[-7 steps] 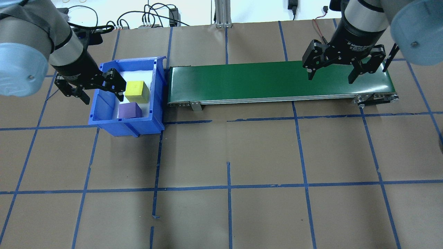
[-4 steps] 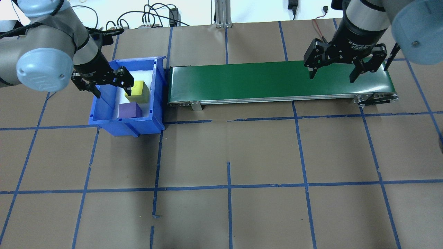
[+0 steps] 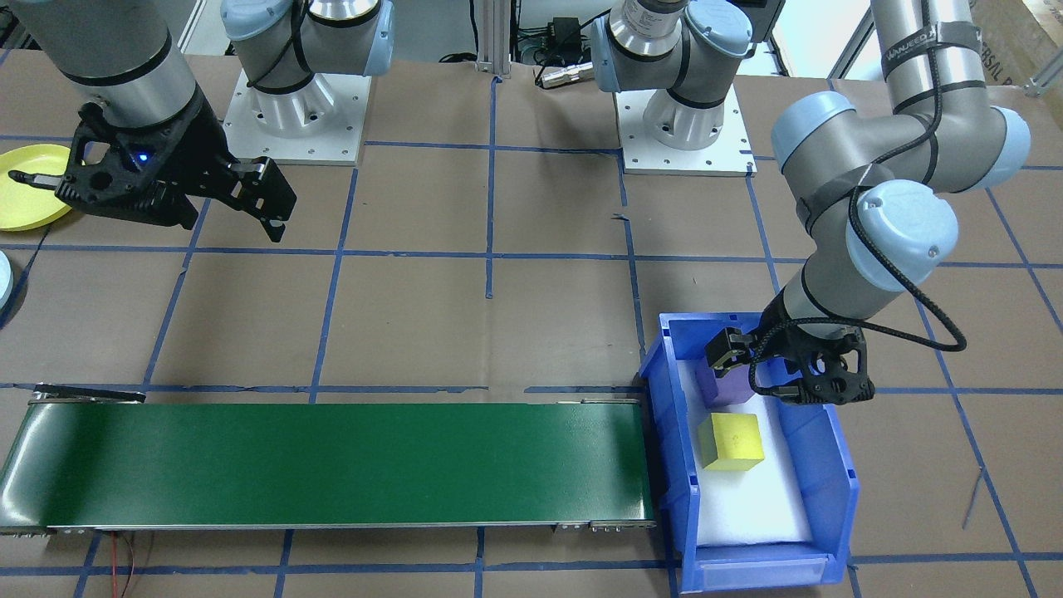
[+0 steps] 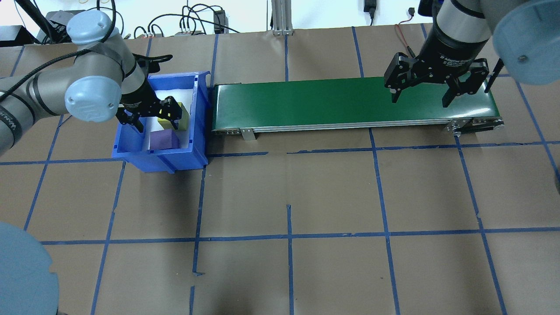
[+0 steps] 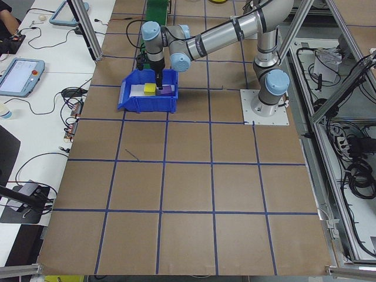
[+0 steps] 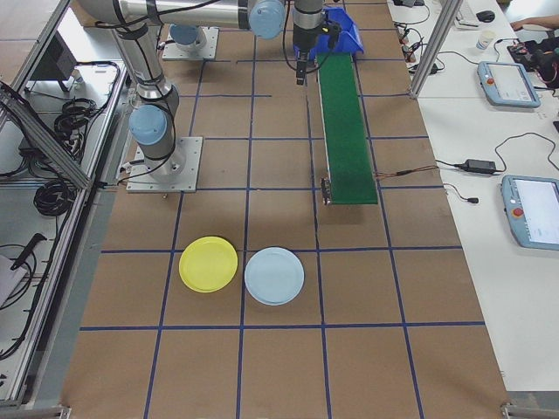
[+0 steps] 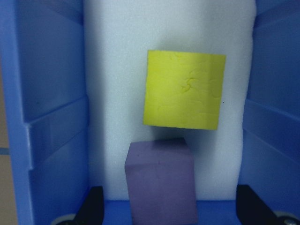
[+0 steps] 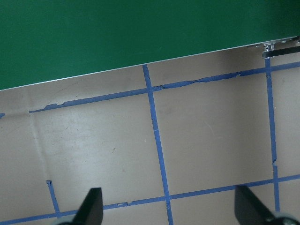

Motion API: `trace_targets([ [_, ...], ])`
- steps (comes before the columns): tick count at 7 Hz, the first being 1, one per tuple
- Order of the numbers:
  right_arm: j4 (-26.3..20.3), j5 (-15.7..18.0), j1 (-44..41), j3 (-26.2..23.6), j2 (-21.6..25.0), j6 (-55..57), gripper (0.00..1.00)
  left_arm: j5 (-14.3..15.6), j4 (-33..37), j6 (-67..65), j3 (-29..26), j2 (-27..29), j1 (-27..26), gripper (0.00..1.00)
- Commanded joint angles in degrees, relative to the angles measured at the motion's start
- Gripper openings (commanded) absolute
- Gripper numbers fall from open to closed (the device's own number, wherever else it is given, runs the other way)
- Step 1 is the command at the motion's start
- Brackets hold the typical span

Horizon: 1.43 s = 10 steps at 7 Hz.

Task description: Move block left to right into plate

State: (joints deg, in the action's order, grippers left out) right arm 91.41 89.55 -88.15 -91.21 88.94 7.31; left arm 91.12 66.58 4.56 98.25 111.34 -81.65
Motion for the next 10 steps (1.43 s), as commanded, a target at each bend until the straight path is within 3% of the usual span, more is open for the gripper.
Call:
trace_targets([
  [1, -0.1, 0.0, 0.0, -0.1, 0.0, 0.2, 1.00, 0.2, -0.4, -0.2, 3.9, 2.4, 0.0, 1.00],
  [2, -0.1, 0.0, 0.0, -0.1, 0.0, 0.2, 1.00, 0.1, -0.4, -0.9, 4.4, 2.7, 0.0, 1.00],
  [3, -0.1, 0.0, 0.0, -0.3, 0.0, 0.2, 1.00, 0.2, -3.0, -0.9, 4.5, 2.7, 0.0, 0.75],
  [4, 0.0, 0.0, 0.1, -0.8, 0.0, 0.4, 1.00, 0.3, -3.6, -0.5, 3.7, 1.9, 0.0, 0.43],
  [5, 0.0, 0.0, 0.1, -0.8, 0.0, 0.4, 1.00, 0.6, -3.8, -0.5, 2.0, -0.9, -0.1, 0.42],
  [8, 0.2, 0.0, 0.1, -0.8, 0.0, 0.3, 1.00, 0.2, 11.8, -1.6, -5.4, -13.0, -1.0, 0.43],
  [10, 0.3, 0.0, 0.1, -0.8, 0.0, 0.3, 1.00, -0.5, 11.1, -1.7, -7.1, -12.6, -4.5, 0.45],
])
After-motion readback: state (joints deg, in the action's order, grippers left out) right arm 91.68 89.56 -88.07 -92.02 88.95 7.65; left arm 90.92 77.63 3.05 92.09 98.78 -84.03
